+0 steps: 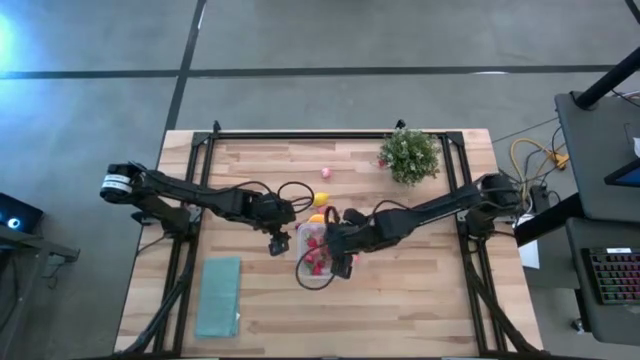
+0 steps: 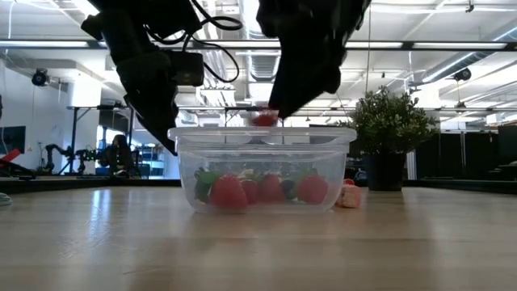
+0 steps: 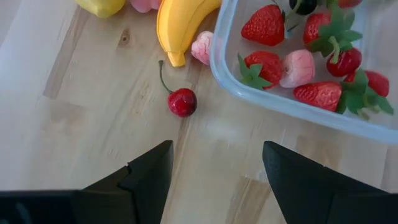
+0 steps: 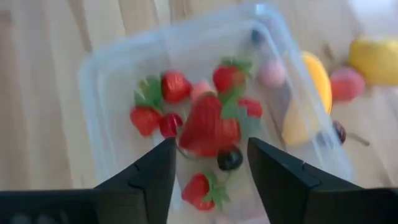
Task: Pick and placing Produce into tupperware
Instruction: Put the red strawberry into the transparent bin, then put the red cherry into the transparent bin
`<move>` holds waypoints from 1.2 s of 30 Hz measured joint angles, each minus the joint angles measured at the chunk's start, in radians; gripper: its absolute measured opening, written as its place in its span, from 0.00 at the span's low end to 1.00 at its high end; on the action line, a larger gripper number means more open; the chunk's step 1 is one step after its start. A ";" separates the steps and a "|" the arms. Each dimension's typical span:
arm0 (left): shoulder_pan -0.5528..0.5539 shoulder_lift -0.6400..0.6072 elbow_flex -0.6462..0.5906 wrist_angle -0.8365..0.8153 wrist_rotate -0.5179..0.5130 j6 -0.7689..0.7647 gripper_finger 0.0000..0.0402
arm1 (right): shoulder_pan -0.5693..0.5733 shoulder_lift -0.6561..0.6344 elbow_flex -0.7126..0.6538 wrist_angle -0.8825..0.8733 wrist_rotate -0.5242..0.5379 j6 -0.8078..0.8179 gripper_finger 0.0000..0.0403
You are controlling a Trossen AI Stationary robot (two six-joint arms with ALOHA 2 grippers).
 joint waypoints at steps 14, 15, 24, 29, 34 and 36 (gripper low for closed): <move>-0.001 -0.001 0.003 -0.009 0.006 -0.118 0.58 | -0.068 -0.041 0.199 -0.494 0.258 0.049 0.73; -0.001 -0.002 0.003 -0.008 0.006 -0.118 0.58 | -0.093 -0.044 0.212 -0.537 0.236 0.049 0.73; -0.001 -0.002 0.005 -0.004 0.007 -0.167 0.58 | -0.335 -0.040 0.296 -0.720 0.237 0.027 0.70; -0.002 -0.002 0.003 -0.010 0.008 -0.197 0.58 | -0.498 -0.040 0.336 -0.694 0.227 -0.031 0.70; -0.002 -0.002 0.002 -0.010 0.006 -0.144 0.58 | -0.652 -0.040 0.336 -0.582 0.128 -0.192 0.70; -0.002 -0.002 0.002 -0.010 -0.010 -0.118 0.58 | -0.698 -0.023 0.334 -0.569 0.098 -0.274 0.70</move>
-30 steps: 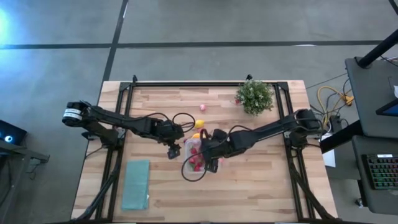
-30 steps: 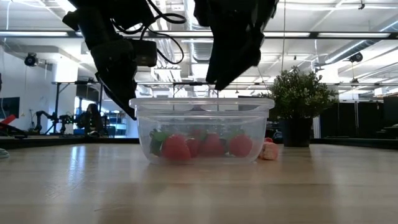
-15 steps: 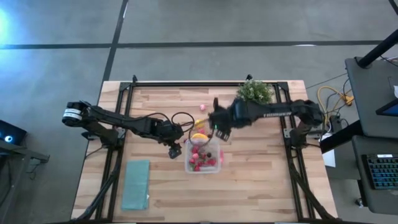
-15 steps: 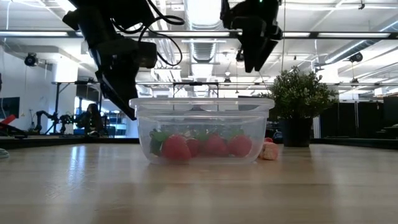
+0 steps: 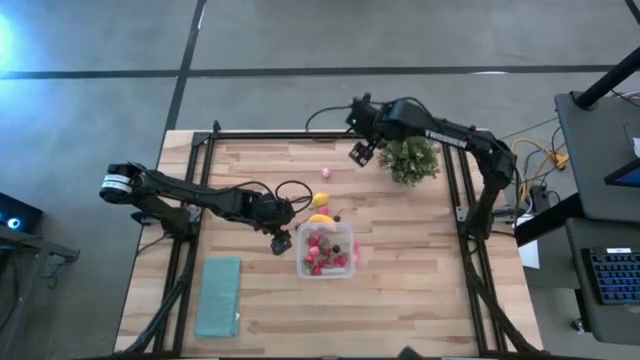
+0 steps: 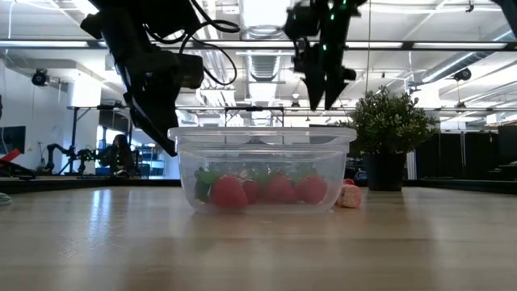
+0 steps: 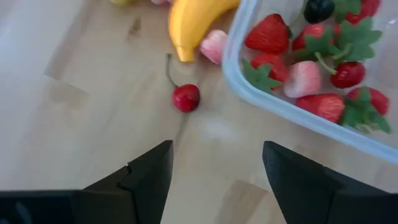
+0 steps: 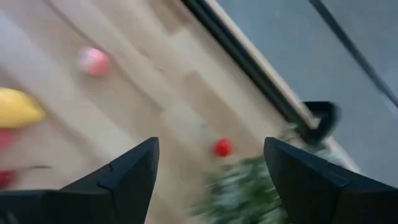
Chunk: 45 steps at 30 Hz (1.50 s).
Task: Pick and placing Produce into tupperware
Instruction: Put the red cherry into the transparent bin
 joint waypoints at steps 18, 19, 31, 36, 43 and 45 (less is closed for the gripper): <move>0.053 -0.057 -0.003 0.049 -0.021 0.168 0.58 | -0.084 0.562 0.584 -0.382 0.078 -0.372 0.70; 0.059 -0.066 -0.007 0.047 -0.010 0.204 0.58 | -0.089 0.568 0.609 -0.378 0.055 -0.366 0.70; 0.077 -0.083 -0.280 0.424 0.058 0.383 0.58 | -0.097 0.451 0.633 -0.350 0.028 -0.262 0.70; 0.079 -0.058 -0.328 0.545 0.057 0.449 0.58 | -0.083 0.414 0.632 -0.339 0.028 -0.221 0.70; 0.079 0.050 -0.322 0.605 0.053 0.453 0.58 | -0.073 0.396 0.632 -0.323 0.028 -0.184 0.70; 0.079 0.077 -0.319 0.620 0.044 0.447 0.58 | -0.070 0.394 0.632 -0.323 0.028 -0.176 0.70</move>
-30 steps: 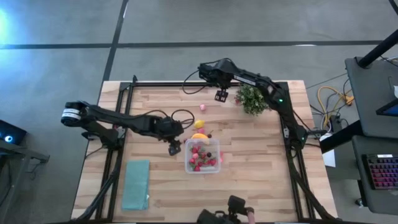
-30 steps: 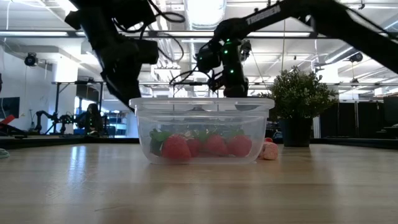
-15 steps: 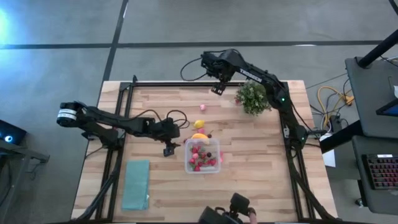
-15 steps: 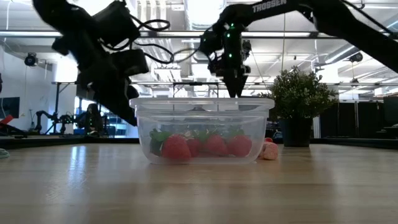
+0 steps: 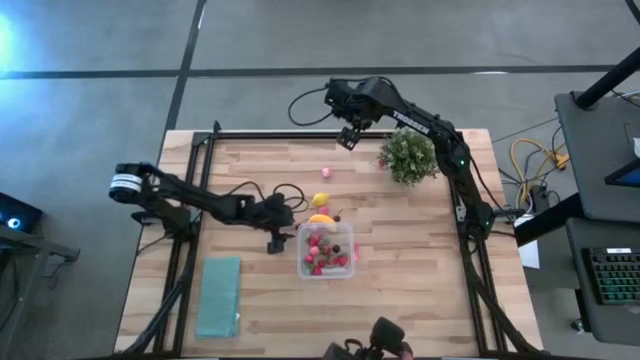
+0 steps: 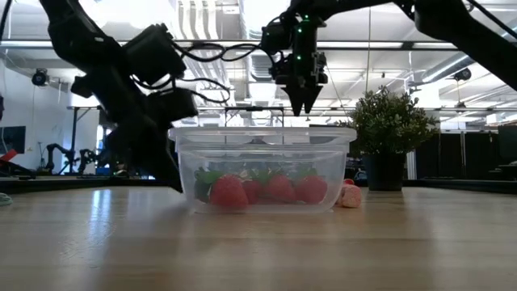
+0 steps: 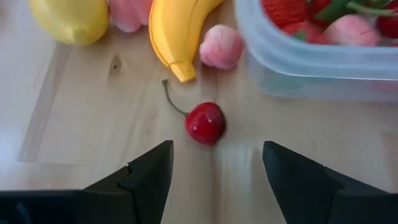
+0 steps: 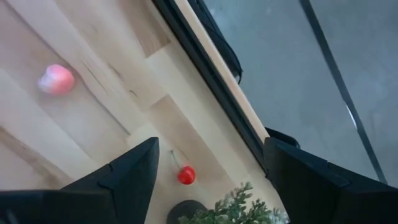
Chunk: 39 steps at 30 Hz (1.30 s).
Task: Pick and placing Produce into tupperware
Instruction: Put the red cherry into the transparent bin
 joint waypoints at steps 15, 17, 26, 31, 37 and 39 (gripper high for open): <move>0.020 0.049 0.038 0.023 -0.001 -0.027 0.50 | 0.024 0.001 0.000 0.002 0.000 0.018 0.70; 0.027 0.050 0.033 0.023 0.003 -0.027 0.45 | 0.024 0.002 0.000 0.002 0.000 0.028 0.70; 0.065 0.050 0.023 0.049 0.077 0.005 0.33 | 0.028 0.003 0.000 0.003 0.000 0.053 0.70; 0.075 0.050 0.023 0.073 0.082 0.009 0.32 | 0.038 0.003 0.000 0.002 0.000 0.053 0.70; 0.079 0.050 0.015 0.070 0.107 0.009 0.32 | 0.048 0.003 0.000 0.002 0.000 0.060 0.70; 0.078 0.050 0.014 0.070 0.108 0.009 0.32 | 0.048 0.003 0.000 0.002 0.000 0.061 0.70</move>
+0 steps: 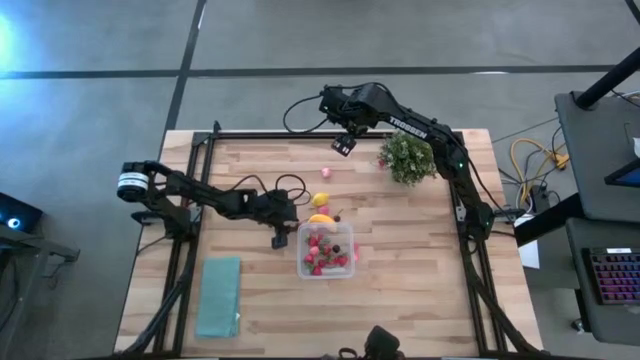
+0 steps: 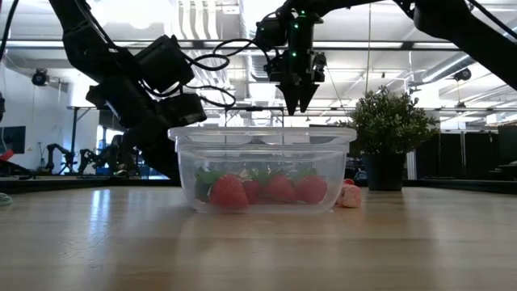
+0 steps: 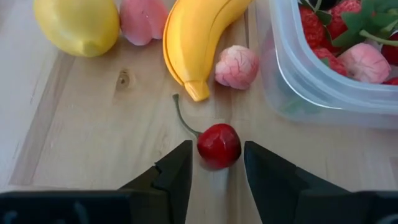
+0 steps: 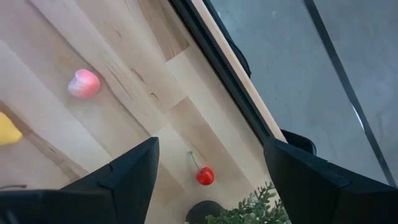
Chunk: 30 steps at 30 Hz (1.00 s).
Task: Pick and placing Produce into tupperware
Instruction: Put the red cherry into the transparent bin
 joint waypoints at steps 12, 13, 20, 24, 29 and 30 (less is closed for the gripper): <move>0.003 0.013 0.000 0.056 0.001 0.019 0.32 | 0.000 0.000 0.000 0.005 0.000 0.034 0.70; 0.005 0.022 0.003 0.064 0.001 0.020 0.32 | 0.000 0.000 0.000 0.005 0.000 0.034 0.70; 0.007 0.096 0.020 0.071 0.003 0.016 0.32 | 0.000 0.000 0.000 -0.003 0.000 0.061 0.70; 0.007 0.080 0.021 0.063 0.004 0.016 0.32 | 0.001 0.000 0.000 -0.003 -0.006 0.078 0.70; 0.007 0.040 0.024 0.004 0.005 0.016 0.29 | 0.006 0.000 0.000 -0.012 -0.007 0.077 0.70; 0.007 0.036 0.024 -0.009 0.005 0.016 0.27 | 0.007 0.000 0.000 -0.013 -0.007 0.072 0.70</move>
